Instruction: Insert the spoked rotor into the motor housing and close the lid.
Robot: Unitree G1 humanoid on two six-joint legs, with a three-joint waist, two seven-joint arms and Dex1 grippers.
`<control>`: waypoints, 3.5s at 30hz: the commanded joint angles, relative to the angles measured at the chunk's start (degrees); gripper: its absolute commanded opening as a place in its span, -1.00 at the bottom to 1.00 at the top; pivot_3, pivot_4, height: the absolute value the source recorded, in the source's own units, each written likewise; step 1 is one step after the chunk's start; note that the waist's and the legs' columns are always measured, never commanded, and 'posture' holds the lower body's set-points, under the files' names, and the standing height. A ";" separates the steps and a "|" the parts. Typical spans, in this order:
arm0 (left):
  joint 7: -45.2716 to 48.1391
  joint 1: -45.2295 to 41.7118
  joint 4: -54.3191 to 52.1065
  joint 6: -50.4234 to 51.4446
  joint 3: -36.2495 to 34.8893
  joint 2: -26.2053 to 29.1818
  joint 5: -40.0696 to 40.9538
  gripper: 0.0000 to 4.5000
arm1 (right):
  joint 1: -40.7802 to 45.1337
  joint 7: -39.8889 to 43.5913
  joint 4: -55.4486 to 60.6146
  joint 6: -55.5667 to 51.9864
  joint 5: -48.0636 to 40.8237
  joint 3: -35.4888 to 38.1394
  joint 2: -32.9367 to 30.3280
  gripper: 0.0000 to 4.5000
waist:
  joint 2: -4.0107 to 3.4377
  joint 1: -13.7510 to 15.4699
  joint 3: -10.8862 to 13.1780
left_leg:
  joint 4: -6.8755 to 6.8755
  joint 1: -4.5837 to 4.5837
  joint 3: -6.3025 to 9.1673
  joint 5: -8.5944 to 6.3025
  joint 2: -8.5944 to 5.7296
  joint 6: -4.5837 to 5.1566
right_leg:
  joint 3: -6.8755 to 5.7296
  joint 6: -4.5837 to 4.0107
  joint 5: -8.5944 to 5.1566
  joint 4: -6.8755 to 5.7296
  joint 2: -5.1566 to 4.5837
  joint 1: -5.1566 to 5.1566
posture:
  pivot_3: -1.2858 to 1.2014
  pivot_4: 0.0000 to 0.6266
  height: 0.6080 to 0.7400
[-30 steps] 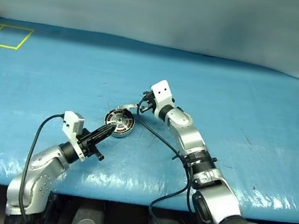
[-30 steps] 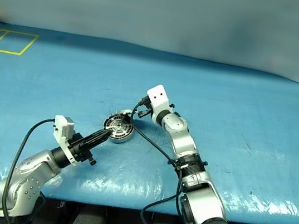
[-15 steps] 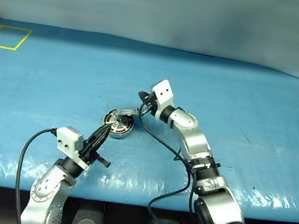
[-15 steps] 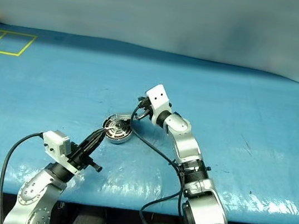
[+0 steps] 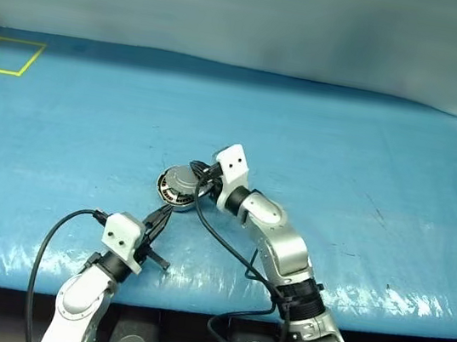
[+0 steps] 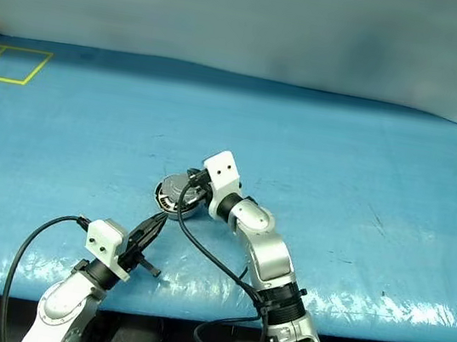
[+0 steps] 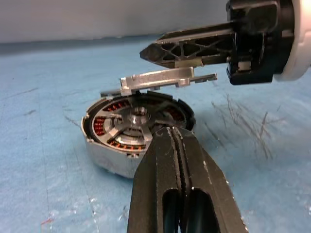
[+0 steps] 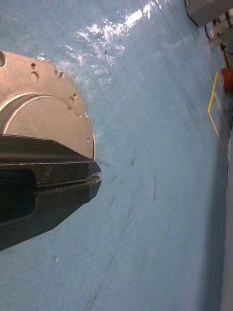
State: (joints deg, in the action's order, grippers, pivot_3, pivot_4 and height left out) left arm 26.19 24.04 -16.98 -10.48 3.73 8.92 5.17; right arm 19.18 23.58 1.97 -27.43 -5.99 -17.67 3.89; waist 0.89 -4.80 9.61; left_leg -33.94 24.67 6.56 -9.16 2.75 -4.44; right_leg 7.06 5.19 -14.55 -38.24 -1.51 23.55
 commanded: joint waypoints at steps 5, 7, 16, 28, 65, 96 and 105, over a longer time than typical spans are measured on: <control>-1.34 1.15 -1.15 -2.56 0.68 0.23 0.98 -0.98 | -3.40 -2.57 3.88 -1.52 -1.11 -4.80 3.40 -1.00 | 0.00 0.06 0.00 | -0.07 -0.01 -0.01 0.00 0.01 0.00 | 0.00 0.00 0.00 0.01 0.00 -0.03 | 0.03 -0.52 1.00; -1.88 1.25 -1.16 -2.69 0.74 0.19 0.99 -0.98 | -3.72 -2.39 4.96 -2.06 -1.17 -6.04 2.91 -1.00 | 0.00 0.06 0.00 | -0.07 -0.01 -0.01 0.00 0.00 -0.01 | 0.00 0.00 0.00 0.02 -0.02 -0.02 | 0.03 -0.52 1.00; -4.35 0.63 0.72 -2.26 0.47 -0.39 1.11 -1.00 | 4.00 9.27 11.72 -4.29 -4.21 -4.53 -8.56 -0.82 | 0.01 0.21 0.00 | -0.08 -0.01 -0.01 -0.01 0.00 -0.02 | -0.02 -0.01 -0.01 0.05 -0.03 -0.03 | 0.03 -0.52 1.00; -3.78 -0.13 1.29 -2.32 1.65 0.57 1.63 -1.00 | 17.35 29.30 -7.49 7.39 -4.17 -4.70 -19.14 0.91 | -0.01 0.02 0.01 | 0.00 0.00 -0.03 -0.02 -0.01 0.00 | -0.02 0.01 0.00 0.07 -0.02 -0.02 | 0.03 -0.52 1.00; -5.71 1.30 0.41 -3.53 2.34 -0.21 2.24 -1.00 | 17.78 18.51 -16.85 4.48 2.62 -0.99 -9.46 0.35 | -0.04 0.09 0.03 | -0.04 0.00 -0.03 -0.02 -0.02 0.00 | -0.02 0.05 0.03 0.07 -0.02 -0.02 | 0.03 -0.52 1.00; -7.32 0.30 -0.37 -2.52 -0.75 -0.12 5.34 -1.00 | 19.76 30.07 -22.94 16.16 1.44 -7.18 -5.03 0.35 | -0.05 -0.17 0.03 | 0.01 0.00 -0.03 -0.02 0.00 0.00 | -0.03 0.04 0.02 0.08 -0.01 -0.01 | 0.03 -0.52 1.00; -7.25 0.60 -0.50 -2.73 -0.73 -0.08 5.19 -1.00 | 19.36 33.80 -23.51 19.81 2.29 -8.67 -3.97 0.35 | -0.05 -0.15 0.03 | 0.00 0.00 -0.03 -0.02 -0.01 0.00 | -0.02 0.04 0.02 0.08 -0.01 -0.01 | 0.03 -0.52 1.00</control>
State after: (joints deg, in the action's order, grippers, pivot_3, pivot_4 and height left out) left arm 19.16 25.11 -15.85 -12.90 2.99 9.00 10.15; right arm 37.78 53.89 -24.18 -10.07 -2.51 -24.34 -2.27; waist 0.85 -4.94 9.64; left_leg -33.94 24.67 6.53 -9.18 2.75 -4.44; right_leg 7.03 5.23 -14.52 -38.16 -1.53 23.54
